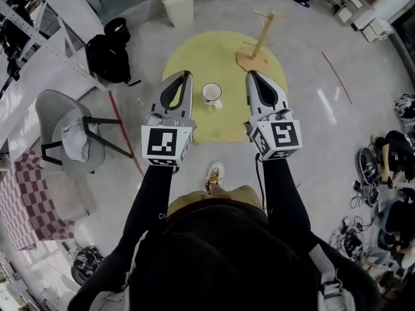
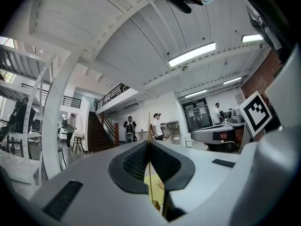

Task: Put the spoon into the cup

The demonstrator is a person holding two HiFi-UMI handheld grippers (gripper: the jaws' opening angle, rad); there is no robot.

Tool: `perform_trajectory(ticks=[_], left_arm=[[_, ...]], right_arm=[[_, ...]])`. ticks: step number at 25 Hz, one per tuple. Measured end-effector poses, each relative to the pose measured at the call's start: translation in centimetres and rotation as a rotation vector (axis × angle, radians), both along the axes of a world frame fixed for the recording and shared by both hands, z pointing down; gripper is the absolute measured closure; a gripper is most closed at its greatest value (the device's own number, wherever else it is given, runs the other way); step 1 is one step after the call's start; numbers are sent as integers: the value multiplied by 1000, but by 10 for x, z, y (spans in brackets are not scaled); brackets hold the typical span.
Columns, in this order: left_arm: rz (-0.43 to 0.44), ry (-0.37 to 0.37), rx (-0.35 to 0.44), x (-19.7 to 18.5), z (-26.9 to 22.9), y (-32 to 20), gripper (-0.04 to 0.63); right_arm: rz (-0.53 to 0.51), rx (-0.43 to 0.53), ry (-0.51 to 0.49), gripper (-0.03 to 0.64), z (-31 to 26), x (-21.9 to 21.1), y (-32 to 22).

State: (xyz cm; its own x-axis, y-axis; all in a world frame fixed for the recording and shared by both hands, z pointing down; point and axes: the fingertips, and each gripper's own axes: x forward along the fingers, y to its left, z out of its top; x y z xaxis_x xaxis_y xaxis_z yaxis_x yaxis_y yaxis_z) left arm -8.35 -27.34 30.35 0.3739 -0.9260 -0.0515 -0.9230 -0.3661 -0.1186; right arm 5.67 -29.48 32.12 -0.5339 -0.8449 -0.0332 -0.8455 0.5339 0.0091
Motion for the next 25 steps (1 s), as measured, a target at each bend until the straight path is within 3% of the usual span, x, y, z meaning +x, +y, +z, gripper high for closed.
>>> perform_trajectory(ticks=[25], left_arm=[[18, -41, -56, 38, 21, -60, 578]], right_arm=[[-45, -52, -29, 591, 25, 16, -59]])
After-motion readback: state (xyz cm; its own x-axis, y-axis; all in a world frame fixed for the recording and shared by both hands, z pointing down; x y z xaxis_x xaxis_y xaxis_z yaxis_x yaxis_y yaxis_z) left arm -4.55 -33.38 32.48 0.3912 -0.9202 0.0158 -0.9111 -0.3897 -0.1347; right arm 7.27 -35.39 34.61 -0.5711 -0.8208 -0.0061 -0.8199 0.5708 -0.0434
